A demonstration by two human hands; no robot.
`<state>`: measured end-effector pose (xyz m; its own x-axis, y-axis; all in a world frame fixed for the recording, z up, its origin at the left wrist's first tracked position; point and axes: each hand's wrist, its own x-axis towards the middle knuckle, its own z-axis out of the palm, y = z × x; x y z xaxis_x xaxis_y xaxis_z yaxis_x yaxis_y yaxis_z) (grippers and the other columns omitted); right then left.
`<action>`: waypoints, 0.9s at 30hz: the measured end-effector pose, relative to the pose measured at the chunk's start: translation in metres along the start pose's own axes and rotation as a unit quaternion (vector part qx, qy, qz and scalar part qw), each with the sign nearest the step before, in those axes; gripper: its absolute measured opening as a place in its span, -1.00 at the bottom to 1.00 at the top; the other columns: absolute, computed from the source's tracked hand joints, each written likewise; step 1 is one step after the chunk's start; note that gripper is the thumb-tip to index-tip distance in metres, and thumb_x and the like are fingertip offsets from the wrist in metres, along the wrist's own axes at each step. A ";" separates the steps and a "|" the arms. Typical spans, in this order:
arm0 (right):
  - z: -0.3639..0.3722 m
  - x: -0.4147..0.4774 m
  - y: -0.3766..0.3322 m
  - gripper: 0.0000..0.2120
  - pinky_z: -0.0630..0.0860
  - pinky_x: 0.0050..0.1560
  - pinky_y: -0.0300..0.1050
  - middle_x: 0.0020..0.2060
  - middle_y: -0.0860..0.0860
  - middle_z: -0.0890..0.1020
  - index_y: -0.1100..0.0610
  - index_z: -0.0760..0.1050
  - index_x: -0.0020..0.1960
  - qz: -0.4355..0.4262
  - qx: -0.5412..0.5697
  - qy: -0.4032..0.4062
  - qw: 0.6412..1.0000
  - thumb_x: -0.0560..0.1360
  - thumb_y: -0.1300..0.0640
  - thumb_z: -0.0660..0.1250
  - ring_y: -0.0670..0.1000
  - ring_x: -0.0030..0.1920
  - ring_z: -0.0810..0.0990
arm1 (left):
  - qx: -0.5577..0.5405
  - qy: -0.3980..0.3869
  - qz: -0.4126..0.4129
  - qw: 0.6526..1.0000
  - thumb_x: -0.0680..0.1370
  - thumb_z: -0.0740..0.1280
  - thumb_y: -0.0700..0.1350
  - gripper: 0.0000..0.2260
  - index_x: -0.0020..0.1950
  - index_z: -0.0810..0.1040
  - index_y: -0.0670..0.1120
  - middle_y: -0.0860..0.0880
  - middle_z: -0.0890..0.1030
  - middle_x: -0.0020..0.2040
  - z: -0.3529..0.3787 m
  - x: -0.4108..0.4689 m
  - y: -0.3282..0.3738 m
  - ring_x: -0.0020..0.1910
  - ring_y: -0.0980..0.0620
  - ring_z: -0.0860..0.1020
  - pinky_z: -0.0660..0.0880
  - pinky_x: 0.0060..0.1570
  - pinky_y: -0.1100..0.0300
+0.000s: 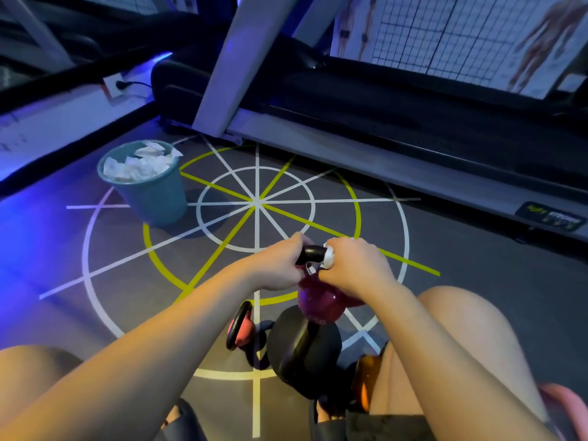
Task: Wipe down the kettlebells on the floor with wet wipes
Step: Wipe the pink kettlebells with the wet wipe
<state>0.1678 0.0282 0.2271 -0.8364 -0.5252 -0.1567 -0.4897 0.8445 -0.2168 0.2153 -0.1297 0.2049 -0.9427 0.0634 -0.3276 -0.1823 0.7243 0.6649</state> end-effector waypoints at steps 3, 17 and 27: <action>0.000 0.003 -0.010 -0.79 0.34 -0.16 -0.09 -0.18 -0.04 0.47 -0.07 0.33 -0.06 -0.022 -0.020 0.021 0.999 0.47 -0.12 0.34 0.08 -0.15 0.40 | -0.029 0.002 -0.029 0.999 0.56 0.35 -0.24 -0.39 0.55 0.18 -0.03 -0.07 0.57 0.22 -0.003 -0.004 -0.013 0.19 -0.03 0.55 0.49 0.20 0.09; 0.001 0.002 -0.006 -0.88 0.34 -0.14 -0.10 -0.13 0.01 0.57 -0.04 0.46 0.00 0.008 -0.068 0.011 0.998 0.47 0.08 0.31 0.15 0.00 0.59 | 0.036 -0.013 0.019 0.999 0.58 0.29 -0.24 -0.27 0.66 0.00 -0.05 -0.13 0.51 0.37 0.003 -0.001 0.006 0.28 -0.10 0.50 0.35 0.08 0.21; 0.004 0.004 0.012 -0.81 0.28 -0.03 -0.03 -0.20 -0.10 0.55 -0.09 0.40 -0.08 0.009 -0.083 0.025 0.996 0.43 -0.13 0.36 0.08 -0.02 0.58 | -0.069 -0.003 -0.019 0.997 0.55 0.44 -0.17 -0.19 0.66 0.02 0.00 0.06 0.58 0.22 0.000 0.000 -0.025 0.22 0.04 0.54 0.45 0.32 0.07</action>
<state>0.1593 0.0358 0.2197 -0.8549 -0.5072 -0.1091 -0.5048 0.8618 -0.0510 0.2202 -0.1478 0.1887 -0.9325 0.0426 -0.3587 -0.2551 0.6255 0.7374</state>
